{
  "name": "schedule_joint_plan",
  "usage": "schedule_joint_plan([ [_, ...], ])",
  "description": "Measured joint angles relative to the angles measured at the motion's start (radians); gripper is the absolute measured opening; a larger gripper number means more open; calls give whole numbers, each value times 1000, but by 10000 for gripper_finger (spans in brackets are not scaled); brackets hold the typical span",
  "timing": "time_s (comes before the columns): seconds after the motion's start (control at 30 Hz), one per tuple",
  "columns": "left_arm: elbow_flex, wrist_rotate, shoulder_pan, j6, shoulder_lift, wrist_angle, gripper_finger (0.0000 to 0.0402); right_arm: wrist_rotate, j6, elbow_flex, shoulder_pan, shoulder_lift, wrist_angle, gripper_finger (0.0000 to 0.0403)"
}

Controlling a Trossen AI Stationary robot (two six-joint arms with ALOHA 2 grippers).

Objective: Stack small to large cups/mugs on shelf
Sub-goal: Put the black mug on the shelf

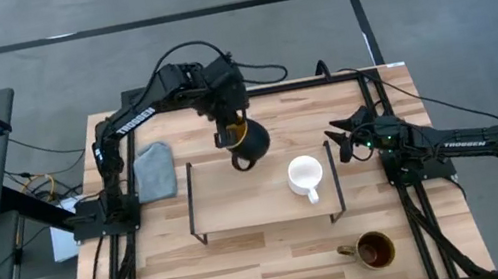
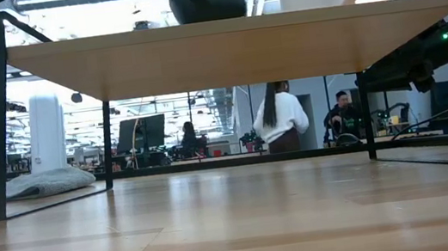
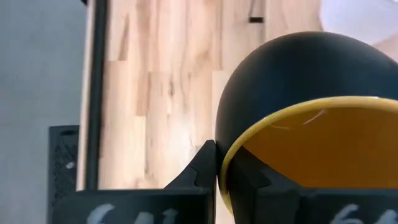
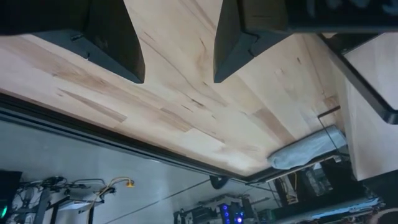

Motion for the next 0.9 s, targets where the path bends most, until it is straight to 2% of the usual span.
schedule_joint_plan([
  [0.37,0,20,-50,-59,0,-57,2,2,0,0,0,0,-10,214],
  [0.5,0,-29,-88,-97,0,-88,2,2,-21,0,0,0,-38,214],
  [0.7,-11,-101,-162,-95,5,-97,2,2,-152,0,0,1,-40,214],
  [0.8,-11,-108,-191,-102,10,-104,2,2,-147,0,0,1,-40,214],
  [0.9,-15,-107,-218,-172,11,-96,2,-5,-107,0,0,1,-41,214],
])
